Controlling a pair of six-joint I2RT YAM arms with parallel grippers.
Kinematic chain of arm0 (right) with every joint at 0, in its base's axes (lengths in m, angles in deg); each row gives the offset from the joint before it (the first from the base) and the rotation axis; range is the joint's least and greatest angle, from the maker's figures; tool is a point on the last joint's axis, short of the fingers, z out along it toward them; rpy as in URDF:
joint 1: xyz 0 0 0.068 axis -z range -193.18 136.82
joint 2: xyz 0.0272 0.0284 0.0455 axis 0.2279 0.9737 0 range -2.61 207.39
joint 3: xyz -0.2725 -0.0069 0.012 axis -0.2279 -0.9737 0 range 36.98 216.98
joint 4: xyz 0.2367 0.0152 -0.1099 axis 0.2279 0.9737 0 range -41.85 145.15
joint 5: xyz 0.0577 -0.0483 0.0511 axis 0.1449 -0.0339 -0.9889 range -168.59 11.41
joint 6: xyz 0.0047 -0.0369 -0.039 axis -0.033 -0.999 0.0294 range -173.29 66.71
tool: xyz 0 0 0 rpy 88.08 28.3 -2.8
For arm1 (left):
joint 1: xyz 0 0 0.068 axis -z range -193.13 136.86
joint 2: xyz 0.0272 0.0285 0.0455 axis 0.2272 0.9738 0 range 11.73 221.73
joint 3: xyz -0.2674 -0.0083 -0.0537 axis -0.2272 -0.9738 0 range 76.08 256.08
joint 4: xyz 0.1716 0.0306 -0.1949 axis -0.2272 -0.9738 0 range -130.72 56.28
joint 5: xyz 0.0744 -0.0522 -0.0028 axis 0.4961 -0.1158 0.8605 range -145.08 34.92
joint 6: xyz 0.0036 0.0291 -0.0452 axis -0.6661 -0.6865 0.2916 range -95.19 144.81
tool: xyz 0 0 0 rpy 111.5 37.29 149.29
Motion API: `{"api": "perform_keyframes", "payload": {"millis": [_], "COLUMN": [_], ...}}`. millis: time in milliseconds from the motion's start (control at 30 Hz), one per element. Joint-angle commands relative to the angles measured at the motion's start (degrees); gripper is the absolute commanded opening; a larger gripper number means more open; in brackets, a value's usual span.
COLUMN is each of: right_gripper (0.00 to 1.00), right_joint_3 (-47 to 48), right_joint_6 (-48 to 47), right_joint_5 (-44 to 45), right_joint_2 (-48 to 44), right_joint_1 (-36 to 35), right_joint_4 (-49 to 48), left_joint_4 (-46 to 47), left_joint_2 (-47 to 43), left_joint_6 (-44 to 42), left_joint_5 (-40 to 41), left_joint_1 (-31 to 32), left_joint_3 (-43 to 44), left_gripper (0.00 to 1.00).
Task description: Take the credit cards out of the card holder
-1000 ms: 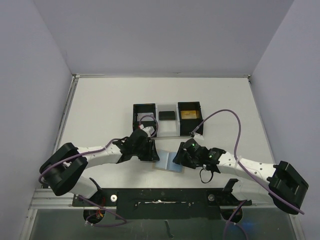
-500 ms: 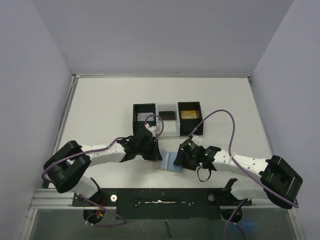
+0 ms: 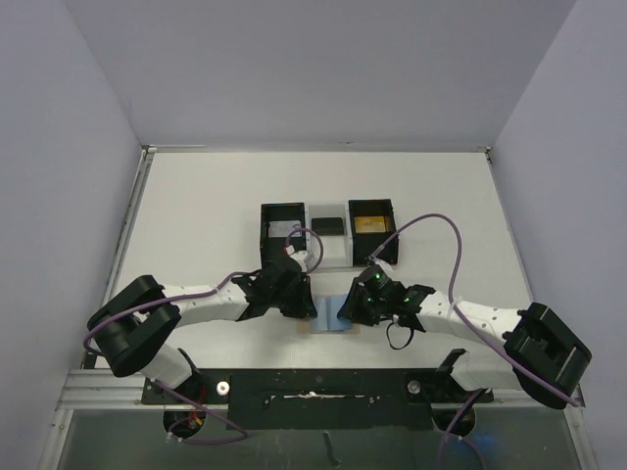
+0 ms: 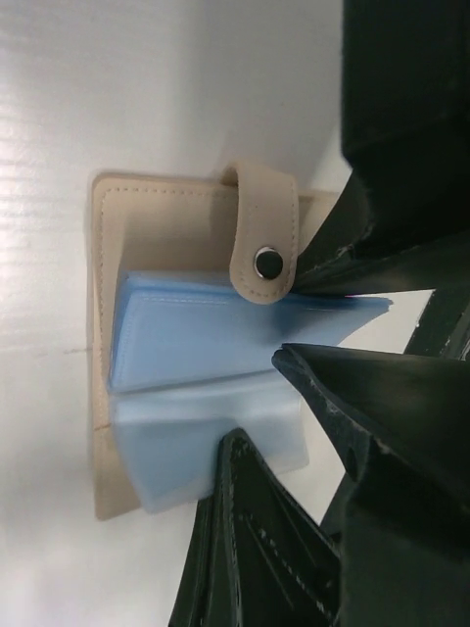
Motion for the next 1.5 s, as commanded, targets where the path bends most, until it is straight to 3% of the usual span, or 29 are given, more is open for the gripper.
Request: {"api": "perform_keyframes", "payload": {"millis": [0,333,800,1100,1467], "right_gripper": [0.26,0.00,0.00,0.38,0.43], "right_joint_3": [0.1,4.0,19.6,19.8,10.5], "right_joint_6": [-1.4,-4.3,-7.1,-7.3,-8.3], "right_joint_5": [-3.3,-0.3,17.0,16.5,6.1], "right_joint_2": [-1.2,0.5,14.6,8.5,3.6], "right_joint_1": [1.0,1.0,-5.8,-4.9,-0.5], "right_joint_4": [-7.6,-1.0,24.2,24.9,13.6], "left_joint_4": [2.5,0.6,-3.4,-4.0,-3.9], "left_joint_2": [0.8,-0.8,-1.6,-1.7,-0.9], "left_joint_6": [0.1,0.0,-2.0,-2.3,-2.8], "left_joint_5": [-0.4,1.4,3.5,3.5,2.7], "left_joint_1": [1.0,1.0,1.0,1.0,1.0], "left_joint_3": [-0.2,0.3,3.0,3.0,3.9], "left_gripper": [0.00,0.00,0.00,0.00,0.00]}}
